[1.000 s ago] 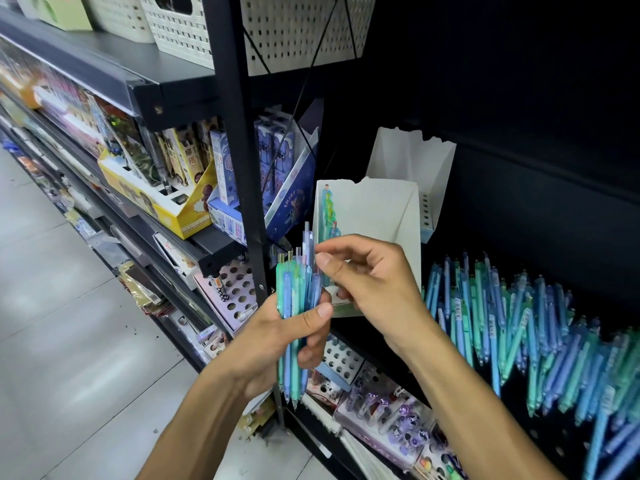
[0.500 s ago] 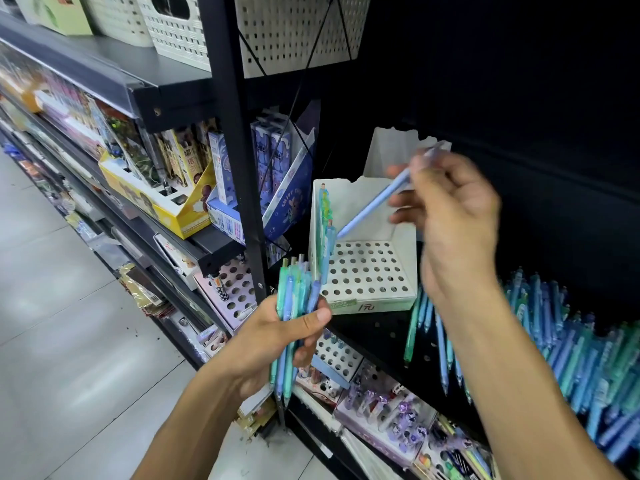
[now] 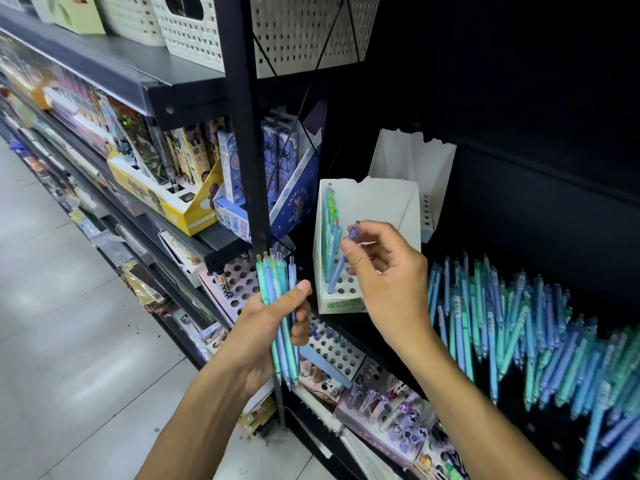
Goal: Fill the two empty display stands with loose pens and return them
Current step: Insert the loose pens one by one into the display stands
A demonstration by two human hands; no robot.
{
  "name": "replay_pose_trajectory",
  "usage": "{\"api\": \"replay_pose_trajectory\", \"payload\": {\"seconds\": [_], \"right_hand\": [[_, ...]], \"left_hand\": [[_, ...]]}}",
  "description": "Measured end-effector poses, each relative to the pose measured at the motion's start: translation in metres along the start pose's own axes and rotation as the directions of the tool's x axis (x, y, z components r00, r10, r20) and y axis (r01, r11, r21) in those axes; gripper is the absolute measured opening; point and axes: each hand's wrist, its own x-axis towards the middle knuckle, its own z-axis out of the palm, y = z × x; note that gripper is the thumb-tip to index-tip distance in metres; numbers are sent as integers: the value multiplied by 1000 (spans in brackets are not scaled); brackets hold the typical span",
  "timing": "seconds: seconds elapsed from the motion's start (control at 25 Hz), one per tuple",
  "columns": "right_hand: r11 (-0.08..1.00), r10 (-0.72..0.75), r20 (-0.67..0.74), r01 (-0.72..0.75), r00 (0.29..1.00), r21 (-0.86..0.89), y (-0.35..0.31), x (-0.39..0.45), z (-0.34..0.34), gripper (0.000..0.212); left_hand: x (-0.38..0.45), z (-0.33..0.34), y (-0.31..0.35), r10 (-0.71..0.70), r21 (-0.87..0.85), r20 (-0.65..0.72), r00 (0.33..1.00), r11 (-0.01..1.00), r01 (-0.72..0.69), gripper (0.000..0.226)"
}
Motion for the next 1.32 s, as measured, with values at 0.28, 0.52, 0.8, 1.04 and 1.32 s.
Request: {"api": "replay_pose_trajectory", "payload": {"seconds": [0.28, 0.52, 0.8, 1.04, 1.32], "right_hand": [[992, 40, 73, -31, 997, -126, -1, 1, 5, 8], [982, 7, 53, 3, 999, -191, 1, -2, 4, 13], [970, -25, -40, 14, 999, -243, 5, -25, -1, 28], [922, 271, 229, -320, 935, 217, -25, -31, -10, 8], [857, 368, 60, -364, 928, 364, -42, -4, -36, 10]], "left_hand": [[-5, 8, 4, 11, -8, 58, 998, 1000, -10, 10], [-6, 12, 7, 27, -4, 96, 995, 1000, -26, 12], [-7, 12, 7, 1, 37, 163, 987, 999, -7, 11], [-10, 19, 8, -40, 141, 324, 945, 990, -7, 13], [-9, 23, 2, -67, 231, 285, 956, 973, -1, 13]]}}
